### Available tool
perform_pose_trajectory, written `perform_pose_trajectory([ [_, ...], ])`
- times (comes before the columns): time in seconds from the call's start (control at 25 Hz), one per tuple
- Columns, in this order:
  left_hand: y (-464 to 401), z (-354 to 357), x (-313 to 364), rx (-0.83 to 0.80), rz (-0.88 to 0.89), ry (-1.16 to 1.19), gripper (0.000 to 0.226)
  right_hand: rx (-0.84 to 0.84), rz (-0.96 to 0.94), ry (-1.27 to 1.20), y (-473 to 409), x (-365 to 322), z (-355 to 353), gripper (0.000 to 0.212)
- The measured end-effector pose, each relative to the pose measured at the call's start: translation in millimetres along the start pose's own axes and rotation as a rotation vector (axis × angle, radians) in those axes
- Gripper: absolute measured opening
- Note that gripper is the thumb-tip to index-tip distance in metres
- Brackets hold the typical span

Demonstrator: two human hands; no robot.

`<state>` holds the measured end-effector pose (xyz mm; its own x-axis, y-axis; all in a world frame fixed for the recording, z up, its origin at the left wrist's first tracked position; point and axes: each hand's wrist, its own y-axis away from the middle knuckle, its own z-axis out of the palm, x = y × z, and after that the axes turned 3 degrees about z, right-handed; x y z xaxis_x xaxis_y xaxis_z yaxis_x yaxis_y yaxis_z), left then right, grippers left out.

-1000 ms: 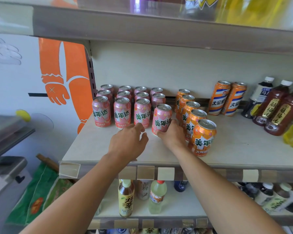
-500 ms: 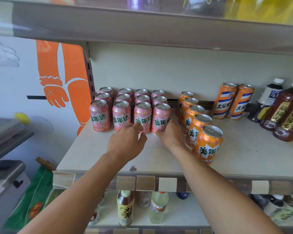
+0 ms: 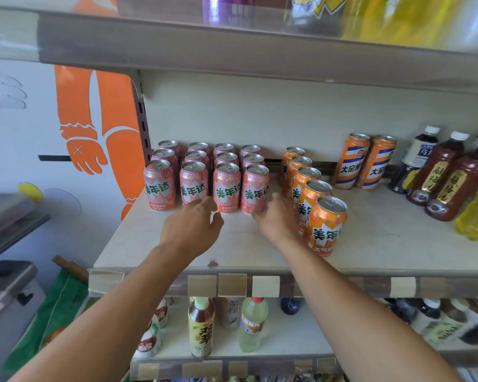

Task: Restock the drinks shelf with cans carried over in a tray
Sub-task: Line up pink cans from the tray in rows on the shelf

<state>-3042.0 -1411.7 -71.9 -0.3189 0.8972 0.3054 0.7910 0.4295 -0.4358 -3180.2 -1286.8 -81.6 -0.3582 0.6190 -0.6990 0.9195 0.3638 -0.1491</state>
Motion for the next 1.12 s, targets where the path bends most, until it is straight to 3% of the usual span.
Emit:
perform_pose_trajectory([
  [0.24,26,-15,17,0.054,0.026,0.057,0.031,0.040,-0.155,-0.008,59,-10,-33,0.052],
  [0.48,54,-38,76,0.173,0.192,0.163,0.026,0.199,-0.268,-0.013,114,-4,-85,0.052],
  [0.68,66,-42,124,0.179,0.294,0.241,0.024,0.336,-0.228,-0.021,145,19,-131,0.043],
  [0.92,72,-23,179,0.074,0.432,0.288,0.029,0.437,-0.182,0.172,175,69,-186,0.047],
  [1.12,88,8,245,0.003,0.570,0.356,0.029,0.473,-0.035,0.275,208,133,-228,0.049],
])
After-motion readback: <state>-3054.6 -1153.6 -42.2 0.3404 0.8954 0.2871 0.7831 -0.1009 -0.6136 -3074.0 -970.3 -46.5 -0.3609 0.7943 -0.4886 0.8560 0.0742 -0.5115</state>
